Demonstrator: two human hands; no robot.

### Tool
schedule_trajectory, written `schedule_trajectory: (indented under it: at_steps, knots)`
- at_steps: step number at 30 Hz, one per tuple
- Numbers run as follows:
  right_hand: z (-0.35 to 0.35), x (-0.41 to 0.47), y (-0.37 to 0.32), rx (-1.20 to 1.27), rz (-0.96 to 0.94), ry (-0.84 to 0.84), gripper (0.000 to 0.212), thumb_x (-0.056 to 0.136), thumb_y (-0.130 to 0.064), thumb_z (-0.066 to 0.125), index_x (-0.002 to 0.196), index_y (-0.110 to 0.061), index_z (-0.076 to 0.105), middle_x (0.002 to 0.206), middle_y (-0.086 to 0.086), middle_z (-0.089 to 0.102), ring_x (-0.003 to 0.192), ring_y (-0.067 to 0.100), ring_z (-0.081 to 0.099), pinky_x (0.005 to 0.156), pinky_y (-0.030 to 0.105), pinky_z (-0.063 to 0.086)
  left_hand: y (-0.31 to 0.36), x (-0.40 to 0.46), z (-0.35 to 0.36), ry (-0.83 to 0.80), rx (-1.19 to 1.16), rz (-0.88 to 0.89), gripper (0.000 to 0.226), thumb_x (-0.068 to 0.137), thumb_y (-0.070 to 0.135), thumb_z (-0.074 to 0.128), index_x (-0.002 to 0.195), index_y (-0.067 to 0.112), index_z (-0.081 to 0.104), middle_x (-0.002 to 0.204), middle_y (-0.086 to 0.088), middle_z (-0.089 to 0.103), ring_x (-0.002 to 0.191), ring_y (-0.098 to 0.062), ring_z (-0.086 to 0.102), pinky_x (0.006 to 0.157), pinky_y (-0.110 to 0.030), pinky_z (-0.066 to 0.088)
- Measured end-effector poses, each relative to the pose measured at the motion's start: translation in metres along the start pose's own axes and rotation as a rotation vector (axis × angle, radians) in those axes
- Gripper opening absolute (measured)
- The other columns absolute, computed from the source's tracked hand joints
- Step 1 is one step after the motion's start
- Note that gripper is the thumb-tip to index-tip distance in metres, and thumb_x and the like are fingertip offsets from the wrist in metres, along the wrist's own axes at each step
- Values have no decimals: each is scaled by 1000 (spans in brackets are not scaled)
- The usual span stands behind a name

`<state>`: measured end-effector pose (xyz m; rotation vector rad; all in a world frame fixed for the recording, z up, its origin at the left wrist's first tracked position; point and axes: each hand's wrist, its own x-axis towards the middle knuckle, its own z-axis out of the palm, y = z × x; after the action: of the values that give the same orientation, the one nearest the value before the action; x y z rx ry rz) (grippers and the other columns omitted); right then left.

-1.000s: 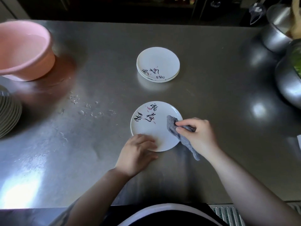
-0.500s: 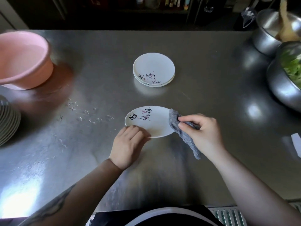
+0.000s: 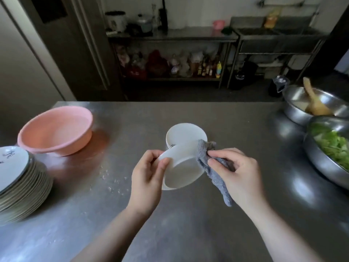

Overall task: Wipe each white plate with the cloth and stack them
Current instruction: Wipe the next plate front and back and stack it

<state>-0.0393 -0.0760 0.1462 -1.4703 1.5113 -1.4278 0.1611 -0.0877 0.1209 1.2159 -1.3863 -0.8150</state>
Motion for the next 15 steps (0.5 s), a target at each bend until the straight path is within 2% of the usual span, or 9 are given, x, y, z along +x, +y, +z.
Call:
schedule_trajectory:
  at_steps: [3, 5, 8, 11, 13, 15]
  knots:
    - [5, 17, -25, 5, -136, 62, 21, 80, -8, 75, 91, -26, 75, 93, -14, 66, 90, 9, 66, 79, 18, 49, 32, 19, 2, 75, -233, -35, 15, 88, 30, 59, 87, 16, 63, 80, 8, 67, 72, -7, 58, 65, -14, 45]
    - [9, 28, -40, -22, -244, 110, 21, 80, -9, 75, 94, -24, 75, 94, -15, 65, 91, 8, 64, 80, 14, 46, 51, 30, 5, 118, -364, -57, 16, 87, 30, 60, 88, 15, 65, 80, 3, 68, 71, -10, 59, 61, -17, 46]
    - [15, 40, -55, -153, -421, 193, 22, 78, -6, 76, 99, -15, 75, 97, -10, 64, 92, 2, 60, 81, 10, 43, 72, 40, 10, 133, -483, -91, 15, 86, 28, 62, 87, 15, 68, 78, -1, 69, 67, -12, 61, 57, -21, 48]
    - [21, 50, -68, -248, -520, 269, 25, 78, -3, 76, 102, -10, 75, 99, -2, 65, 92, 4, 59, 84, 10, 43, 82, 44, 16, 147, -554, -138, 13, 90, 21, 65, 93, 8, 67, 79, -5, 70, 67, -16, 60, 58, -26, 49]
    - [26, 54, -76, -310, -594, 250, 26, 79, -2, 75, 104, -9, 74, 99, 1, 65, 93, 14, 61, 85, 17, 46, 87, 47, 19, 178, -618, -195, 19, 96, 18, 57, 98, 2, 65, 80, -10, 69, 68, -18, 61, 59, -27, 49]
    - [32, 52, -78, -401, -710, 148, 25, 80, -3, 73, 104, -10, 74, 99, 2, 66, 90, 20, 60, 80, 29, 50, 90, 50, 17, 184, -721, -248, 20, 99, 15, 52, 98, 0, 65, 79, -12, 69, 67, -18, 64, 57, -26, 52]
